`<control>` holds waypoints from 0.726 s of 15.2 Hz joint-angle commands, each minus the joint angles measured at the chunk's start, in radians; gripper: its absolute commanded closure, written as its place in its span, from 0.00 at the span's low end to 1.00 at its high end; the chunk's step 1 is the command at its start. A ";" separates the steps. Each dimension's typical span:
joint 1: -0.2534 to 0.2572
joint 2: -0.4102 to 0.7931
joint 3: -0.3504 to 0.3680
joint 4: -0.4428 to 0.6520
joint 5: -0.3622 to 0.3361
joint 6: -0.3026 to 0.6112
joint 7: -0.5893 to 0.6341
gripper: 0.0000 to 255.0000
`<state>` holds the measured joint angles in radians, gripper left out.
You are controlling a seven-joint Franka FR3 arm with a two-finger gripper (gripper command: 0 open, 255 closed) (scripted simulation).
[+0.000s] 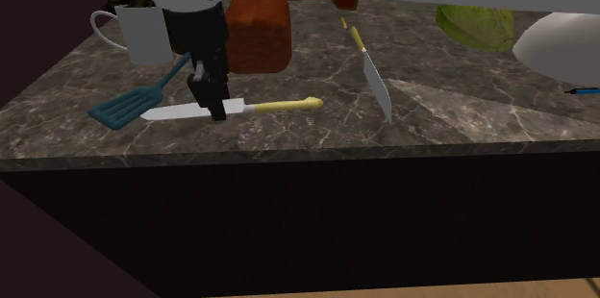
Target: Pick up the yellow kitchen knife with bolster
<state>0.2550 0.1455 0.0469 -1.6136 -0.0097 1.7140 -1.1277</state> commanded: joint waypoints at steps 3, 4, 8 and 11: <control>0.000 0.003 0.000 0.056 0.000 -0.054 -0.001 1.00; 0.000 0.005 0.000 0.071 0.000 -0.068 -0.001 1.00; 0.000 0.014 0.000 0.137 0.000 -0.125 -0.001 1.00; 0.001 0.023 0.000 0.191 -0.001 -0.169 -0.001 1.00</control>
<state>0.2561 0.1657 0.0474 -1.4411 -0.0105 1.5610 -1.1277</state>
